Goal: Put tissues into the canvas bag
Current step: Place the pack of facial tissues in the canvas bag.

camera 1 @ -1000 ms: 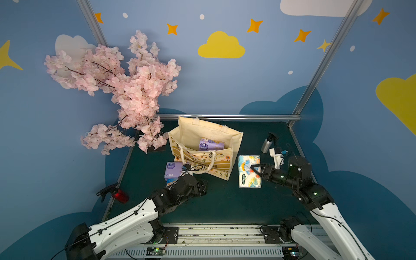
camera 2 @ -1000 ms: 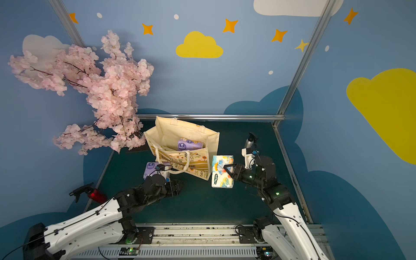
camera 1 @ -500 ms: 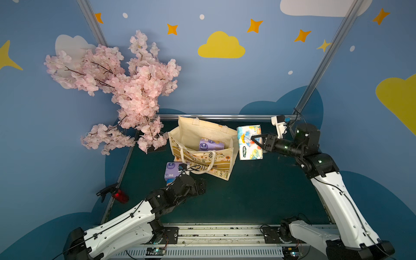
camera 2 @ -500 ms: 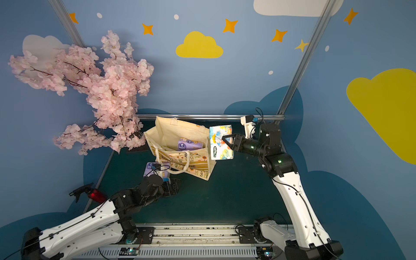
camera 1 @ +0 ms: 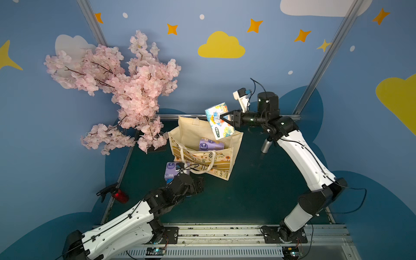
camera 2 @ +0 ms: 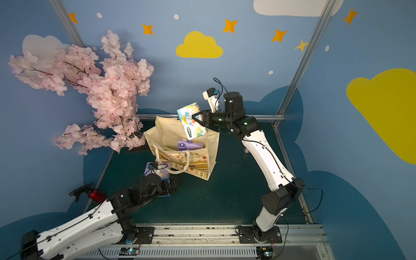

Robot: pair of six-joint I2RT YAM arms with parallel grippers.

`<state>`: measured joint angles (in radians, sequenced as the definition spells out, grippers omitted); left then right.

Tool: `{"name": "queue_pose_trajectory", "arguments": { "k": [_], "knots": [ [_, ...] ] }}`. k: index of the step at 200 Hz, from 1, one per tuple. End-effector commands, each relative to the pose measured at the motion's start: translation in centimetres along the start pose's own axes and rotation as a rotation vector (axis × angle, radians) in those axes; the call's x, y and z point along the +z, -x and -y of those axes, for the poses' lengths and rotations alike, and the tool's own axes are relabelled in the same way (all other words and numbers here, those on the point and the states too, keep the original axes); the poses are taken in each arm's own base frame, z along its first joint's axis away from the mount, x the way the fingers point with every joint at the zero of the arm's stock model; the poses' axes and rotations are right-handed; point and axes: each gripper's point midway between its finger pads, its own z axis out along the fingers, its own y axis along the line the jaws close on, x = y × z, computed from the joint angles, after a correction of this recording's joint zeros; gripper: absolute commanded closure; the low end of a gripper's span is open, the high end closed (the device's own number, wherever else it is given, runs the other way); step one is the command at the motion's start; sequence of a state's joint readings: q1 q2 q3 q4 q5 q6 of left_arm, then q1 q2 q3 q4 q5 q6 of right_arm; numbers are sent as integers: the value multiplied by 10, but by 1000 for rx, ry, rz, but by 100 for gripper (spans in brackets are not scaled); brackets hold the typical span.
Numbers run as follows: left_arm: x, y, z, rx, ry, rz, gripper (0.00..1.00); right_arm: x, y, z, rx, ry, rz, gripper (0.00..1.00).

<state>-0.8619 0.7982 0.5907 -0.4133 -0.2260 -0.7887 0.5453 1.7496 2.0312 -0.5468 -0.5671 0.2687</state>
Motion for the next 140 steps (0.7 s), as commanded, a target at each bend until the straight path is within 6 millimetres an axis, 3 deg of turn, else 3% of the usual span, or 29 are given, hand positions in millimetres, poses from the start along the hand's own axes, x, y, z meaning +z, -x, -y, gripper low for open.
{"name": "queue_pose_trajectory", "arguments": {
  "k": [1,41,69,97,140],
  "knots": [
    [-5,5,-5,-4,20,23,0,23,-6,8,-128,-44,-67,61],
    [-11,8,-12,-16,32,44,0,70,-30,26,-226,-79,-173,59],
    [-16,9,-18,-22,43,58,0,92,-60,31,-314,-108,-269,59],
    [-21,11,-25,-35,59,74,0,100,-95,40,-402,-164,-391,60],
    [-28,12,-36,-52,78,98,0,93,-117,52,-563,-247,-475,59]
  ]
}}
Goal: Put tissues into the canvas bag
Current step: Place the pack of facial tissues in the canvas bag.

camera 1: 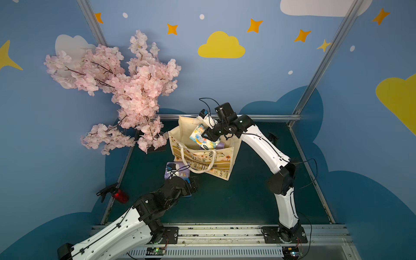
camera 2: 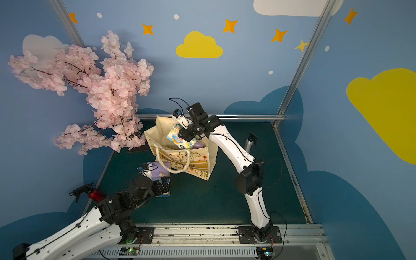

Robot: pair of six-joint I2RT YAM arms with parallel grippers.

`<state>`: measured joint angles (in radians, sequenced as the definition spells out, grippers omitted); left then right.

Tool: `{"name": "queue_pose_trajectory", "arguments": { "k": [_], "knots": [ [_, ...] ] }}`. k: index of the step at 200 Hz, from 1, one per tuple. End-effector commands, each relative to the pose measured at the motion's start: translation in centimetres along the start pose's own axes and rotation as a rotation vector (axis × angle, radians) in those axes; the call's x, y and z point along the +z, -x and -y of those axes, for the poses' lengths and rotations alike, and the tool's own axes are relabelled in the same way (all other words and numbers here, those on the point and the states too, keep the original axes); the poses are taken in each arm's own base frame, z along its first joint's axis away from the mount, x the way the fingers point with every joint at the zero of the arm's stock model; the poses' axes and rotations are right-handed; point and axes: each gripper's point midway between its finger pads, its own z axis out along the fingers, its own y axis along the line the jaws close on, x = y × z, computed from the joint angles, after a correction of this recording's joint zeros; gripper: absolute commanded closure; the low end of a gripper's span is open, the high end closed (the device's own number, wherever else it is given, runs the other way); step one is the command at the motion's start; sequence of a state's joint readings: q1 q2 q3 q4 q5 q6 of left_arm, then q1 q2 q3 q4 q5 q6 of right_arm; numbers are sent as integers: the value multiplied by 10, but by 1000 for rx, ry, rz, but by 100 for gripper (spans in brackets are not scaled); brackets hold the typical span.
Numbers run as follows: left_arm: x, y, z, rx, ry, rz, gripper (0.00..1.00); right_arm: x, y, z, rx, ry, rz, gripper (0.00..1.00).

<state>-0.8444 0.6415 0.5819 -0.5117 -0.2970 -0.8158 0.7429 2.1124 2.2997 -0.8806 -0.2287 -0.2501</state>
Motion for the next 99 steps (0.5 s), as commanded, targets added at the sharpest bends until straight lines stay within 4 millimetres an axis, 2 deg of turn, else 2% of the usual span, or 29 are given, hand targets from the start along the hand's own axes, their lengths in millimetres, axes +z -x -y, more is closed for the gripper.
{"name": "queue_pose_trajectory", "arguments": {
  "k": [1,77,99],
  "knots": [
    [-1,-3,-18,4,63,6,0,-14,-13,10,-126,-96,-53,58],
    [-10,6,-26,9,99,29,0,13,-60,-6,-154,-39,-216,42],
    [-13,10,-32,0,125,48,0,12,-59,-5,-155,-63,-213,31]
  ]
}}
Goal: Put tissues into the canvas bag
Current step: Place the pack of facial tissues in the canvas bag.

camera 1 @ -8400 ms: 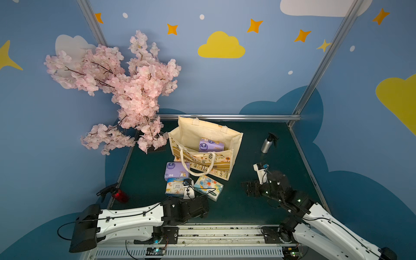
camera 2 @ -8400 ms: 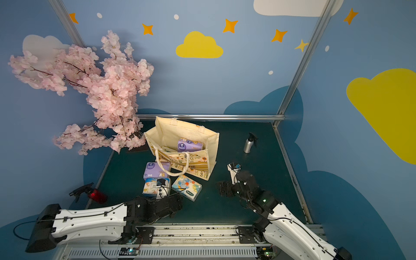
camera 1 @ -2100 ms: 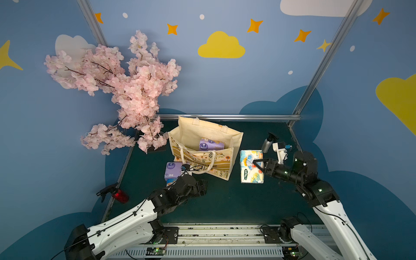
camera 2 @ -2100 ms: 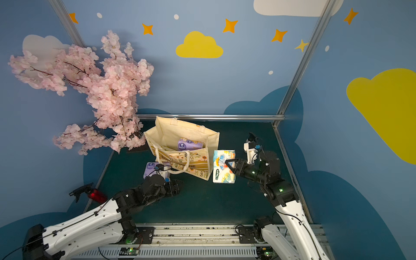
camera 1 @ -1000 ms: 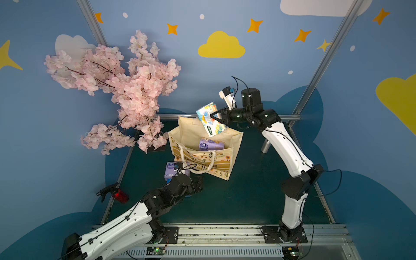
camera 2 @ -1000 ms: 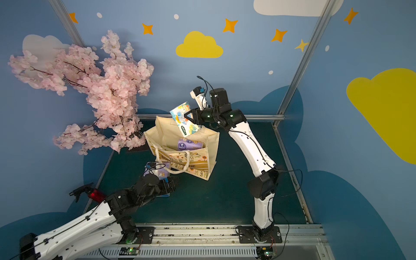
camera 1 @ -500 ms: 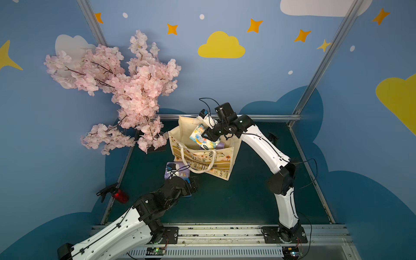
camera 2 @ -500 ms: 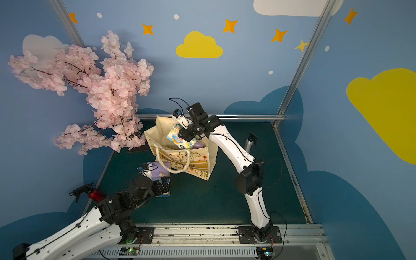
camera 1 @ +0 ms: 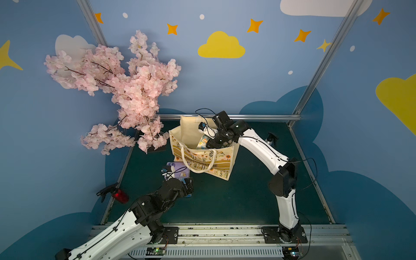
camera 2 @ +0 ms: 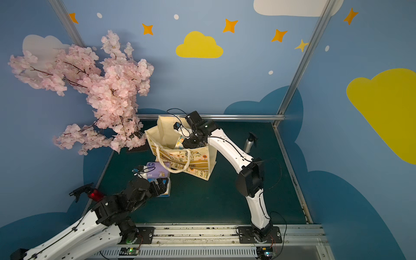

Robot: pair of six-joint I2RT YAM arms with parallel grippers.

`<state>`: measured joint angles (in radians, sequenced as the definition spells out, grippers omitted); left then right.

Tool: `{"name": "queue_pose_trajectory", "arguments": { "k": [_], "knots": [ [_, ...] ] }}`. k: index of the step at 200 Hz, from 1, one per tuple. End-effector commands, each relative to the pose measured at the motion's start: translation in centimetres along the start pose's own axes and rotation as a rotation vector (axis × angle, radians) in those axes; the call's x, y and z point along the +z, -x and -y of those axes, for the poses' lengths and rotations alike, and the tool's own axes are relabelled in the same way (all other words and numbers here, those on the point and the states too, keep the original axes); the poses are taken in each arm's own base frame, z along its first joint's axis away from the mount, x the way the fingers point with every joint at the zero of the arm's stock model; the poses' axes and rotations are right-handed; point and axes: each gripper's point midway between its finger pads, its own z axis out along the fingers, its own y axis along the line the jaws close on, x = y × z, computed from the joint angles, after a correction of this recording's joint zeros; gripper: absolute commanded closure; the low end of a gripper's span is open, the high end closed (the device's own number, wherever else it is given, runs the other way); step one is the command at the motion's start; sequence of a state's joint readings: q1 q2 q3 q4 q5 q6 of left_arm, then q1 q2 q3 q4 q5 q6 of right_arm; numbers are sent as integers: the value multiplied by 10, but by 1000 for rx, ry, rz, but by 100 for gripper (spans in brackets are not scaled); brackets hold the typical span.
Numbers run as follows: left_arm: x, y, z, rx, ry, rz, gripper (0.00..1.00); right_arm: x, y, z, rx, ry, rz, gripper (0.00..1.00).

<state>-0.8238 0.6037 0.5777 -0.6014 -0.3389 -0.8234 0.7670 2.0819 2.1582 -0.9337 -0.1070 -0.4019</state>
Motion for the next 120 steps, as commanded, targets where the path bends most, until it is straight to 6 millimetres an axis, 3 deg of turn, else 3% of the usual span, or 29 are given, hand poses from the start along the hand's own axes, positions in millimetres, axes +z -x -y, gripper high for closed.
{"name": "queue_pose_trajectory", "arguments": {
  "k": [1,19,74,120],
  "knots": [
    [-7,10,-9,-1,47,36,0,-4,-3,-4,-17,-16,-22,30],
    [-11,16,-18,-20,82,62,0,-16,9,1,-1,-44,28,15],
    [-20,36,-43,-104,204,140,0,-65,47,19,53,-163,197,9],
    [-21,37,-74,-201,318,157,0,-110,54,38,143,-299,289,7]
  ]
}}
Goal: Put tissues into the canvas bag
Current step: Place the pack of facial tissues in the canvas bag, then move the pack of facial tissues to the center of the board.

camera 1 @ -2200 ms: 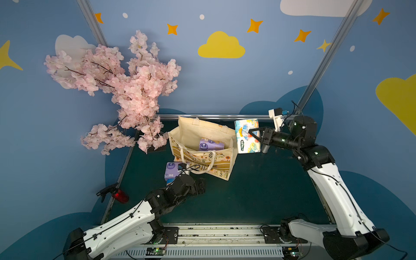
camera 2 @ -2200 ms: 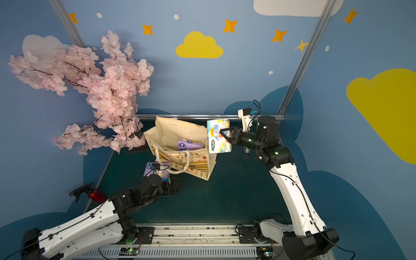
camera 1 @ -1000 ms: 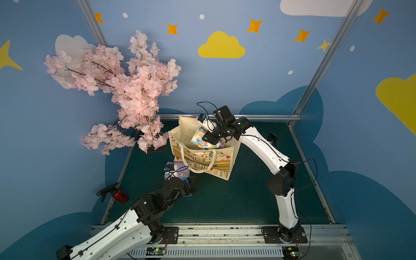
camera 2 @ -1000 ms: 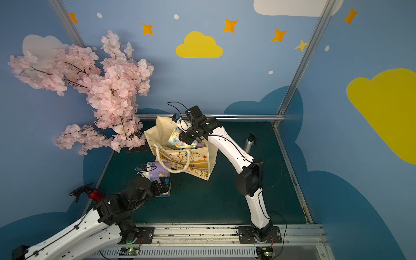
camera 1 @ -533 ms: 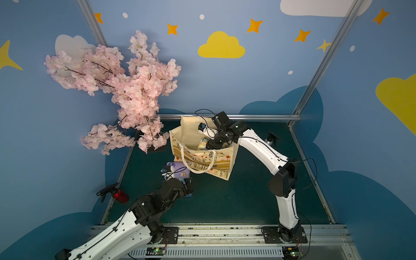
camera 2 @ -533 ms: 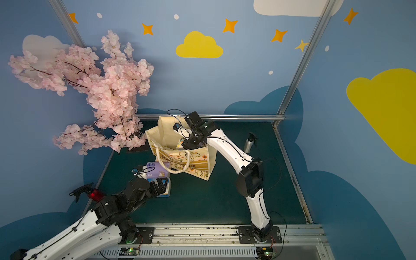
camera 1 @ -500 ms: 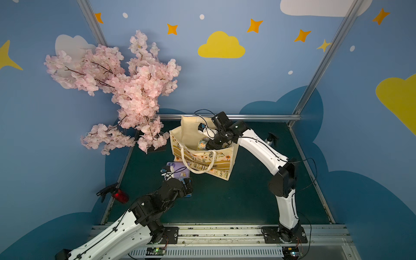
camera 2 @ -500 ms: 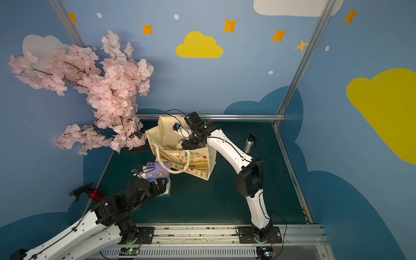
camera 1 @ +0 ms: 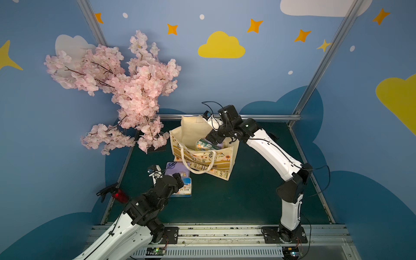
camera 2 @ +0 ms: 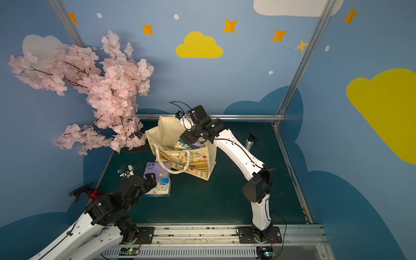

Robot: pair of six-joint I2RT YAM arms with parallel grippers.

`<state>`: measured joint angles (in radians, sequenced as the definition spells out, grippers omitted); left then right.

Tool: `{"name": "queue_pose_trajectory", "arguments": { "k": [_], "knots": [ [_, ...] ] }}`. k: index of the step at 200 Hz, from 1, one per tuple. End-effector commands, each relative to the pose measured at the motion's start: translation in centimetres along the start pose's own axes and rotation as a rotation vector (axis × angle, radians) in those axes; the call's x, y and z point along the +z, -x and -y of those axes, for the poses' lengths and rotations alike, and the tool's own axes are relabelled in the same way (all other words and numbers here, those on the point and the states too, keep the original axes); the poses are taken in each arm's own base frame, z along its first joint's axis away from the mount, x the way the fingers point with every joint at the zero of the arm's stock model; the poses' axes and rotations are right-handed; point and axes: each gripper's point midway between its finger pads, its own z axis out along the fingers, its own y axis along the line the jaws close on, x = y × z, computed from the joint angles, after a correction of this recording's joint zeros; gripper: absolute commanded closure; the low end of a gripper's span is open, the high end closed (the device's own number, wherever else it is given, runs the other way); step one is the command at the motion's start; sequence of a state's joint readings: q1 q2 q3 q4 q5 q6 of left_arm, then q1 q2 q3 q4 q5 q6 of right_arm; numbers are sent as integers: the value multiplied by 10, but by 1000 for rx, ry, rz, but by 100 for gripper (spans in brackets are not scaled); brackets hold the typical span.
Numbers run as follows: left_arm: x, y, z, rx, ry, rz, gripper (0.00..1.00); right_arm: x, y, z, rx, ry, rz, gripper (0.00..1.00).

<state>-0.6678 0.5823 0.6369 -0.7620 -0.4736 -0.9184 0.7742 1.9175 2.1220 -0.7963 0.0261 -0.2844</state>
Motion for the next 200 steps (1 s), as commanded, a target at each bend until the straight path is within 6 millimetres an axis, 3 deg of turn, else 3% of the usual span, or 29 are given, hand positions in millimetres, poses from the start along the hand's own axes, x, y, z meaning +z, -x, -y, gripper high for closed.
{"name": "queue_pose_trajectory", "arguments": {
  "k": [1,39,79,108,162,200],
  "knots": [
    [1,4,-21,-43,87,14,0,-28,17,16,53,-93,83,7],
    [22,-9,-33,-124,119,-55,0,-73,24,25,116,-145,186,7],
    [35,-22,-44,-183,132,-104,0,-128,3,15,230,-129,285,7],
    [44,-36,-46,-206,114,-147,0,-141,-44,-1,315,-111,288,7],
    [57,-62,-48,-213,87,-219,0,-182,-134,2,493,-254,296,7],
    [62,-70,-46,-184,66,-248,0,-185,-202,4,598,-347,206,7]
  ]
}}
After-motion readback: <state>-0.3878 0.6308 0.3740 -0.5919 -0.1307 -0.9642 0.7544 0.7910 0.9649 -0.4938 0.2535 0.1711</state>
